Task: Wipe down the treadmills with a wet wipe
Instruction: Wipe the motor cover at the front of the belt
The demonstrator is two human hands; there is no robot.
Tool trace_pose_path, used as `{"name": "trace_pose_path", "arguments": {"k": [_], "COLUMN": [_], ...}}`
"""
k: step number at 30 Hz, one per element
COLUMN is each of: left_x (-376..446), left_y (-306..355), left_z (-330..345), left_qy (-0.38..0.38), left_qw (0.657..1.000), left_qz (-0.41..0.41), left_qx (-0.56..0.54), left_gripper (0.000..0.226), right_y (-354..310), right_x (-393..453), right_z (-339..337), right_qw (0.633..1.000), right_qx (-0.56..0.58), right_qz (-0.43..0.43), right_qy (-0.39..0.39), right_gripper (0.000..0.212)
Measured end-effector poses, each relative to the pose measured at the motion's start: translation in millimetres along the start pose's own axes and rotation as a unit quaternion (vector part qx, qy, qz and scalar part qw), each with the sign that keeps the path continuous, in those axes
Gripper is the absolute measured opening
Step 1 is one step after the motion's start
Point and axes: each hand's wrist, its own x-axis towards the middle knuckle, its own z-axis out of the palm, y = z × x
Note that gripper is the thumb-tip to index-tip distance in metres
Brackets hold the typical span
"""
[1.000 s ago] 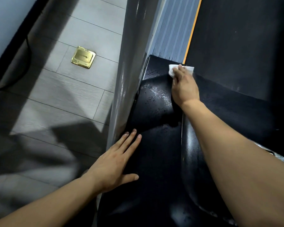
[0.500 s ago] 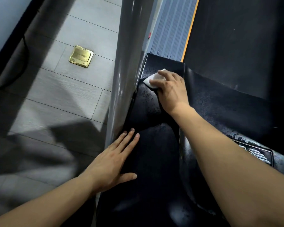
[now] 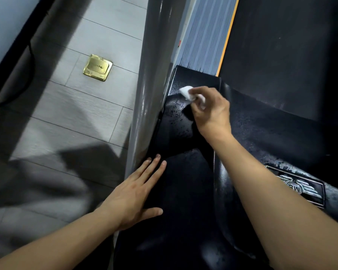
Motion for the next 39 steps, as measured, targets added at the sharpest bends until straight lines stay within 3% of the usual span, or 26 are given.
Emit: {"name": "trace_pose_path", "arguments": {"k": [2,5,9,13,15,17,20,24,27,30,32,33,37,39], "left_x": [0.0,0.0,-0.2,-0.8,0.3,0.5,1.4,1.4,0.3,-4.2,-6.3,-6.8,-8.3,-7.5], "left_y": [-1.4,-3.9,-2.4,-1.6,0.0,0.0,-1.8,-0.1,-5.7,-11.0,-8.8,-8.8,-17.4,-24.0], "left_z": [0.6,3.0,1.4,1.3,1.3,0.3,0.7,-1.7,-7.2,-18.8,-25.4,-27.3,-33.0,-31.8], "left_qy": [0.001,0.014,0.009,0.007,0.003,-0.003,-0.002,-0.011,-0.013,-0.021,-0.027,-0.037,-0.087,-0.125], "left_qw": [1.0,1.0,1.0,1.0,1.0,1.0,1.0,1.0,0.999,0.997,0.996,0.995,0.983,0.959], "left_qz": [0.005,0.015,0.012,0.005,-0.001,-0.004,0.003,0.003,0.025,0.048,0.054,0.055,0.078,0.106], "left_qx": [-0.006,0.005,0.0,0.005,0.001,-0.004,0.002,0.028,0.044,0.056,0.064,0.077,0.139,0.229], "left_gripper": [0.116,0.116,0.116,0.118,0.118,0.118,0.117,0.116,0.11,0.1,0.093,0.09,0.087,0.09], "right_y": [8.5,23.2,16.6,4.1,10.7,19.1,9.2,-14.7,4.3,16.8,9.7,3.2,-29.6,-30.4], "right_x": [11.9,23.6,10.3,-29.1,-29.1,-15.3,-3.1,-56.2,-72.8,-66.4,-74.8,-87.1,-147.6,-146.6], "right_z": [0.3,9.0,25.0,41.6,33.3,22.1,26.1,61.8,41.0,18.4,22.9,31.1,55.7,46.1], "right_qw": [0.993,0.969,0.963,0.948,0.946,0.958,0.939,0.909,0.908,0.939,0.931,0.925,0.888,0.88], "right_qx": [-0.118,-0.241,-0.248,-0.183,-0.192,-0.237,-0.318,-0.306,-0.336,-0.341,-0.362,-0.377,-0.378,-0.397], "right_qz": [0.016,-0.032,-0.056,-0.178,-0.203,-0.12,0.038,-0.114,-0.146,-0.006,0.04,0.024,-0.136,-0.106], "right_qy": [0.008,-0.034,-0.088,-0.19,-0.168,-0.108,-0.125,-0.259,-0.203,-0.051,-0.022,-0.032,-0.223,-0.239], "right_gripper": [0.025,0.031,0.036,0.045,0.045,0.048,0.059,0.067,0.068,0.055,0.058,0.061,0.061,0.069]}}
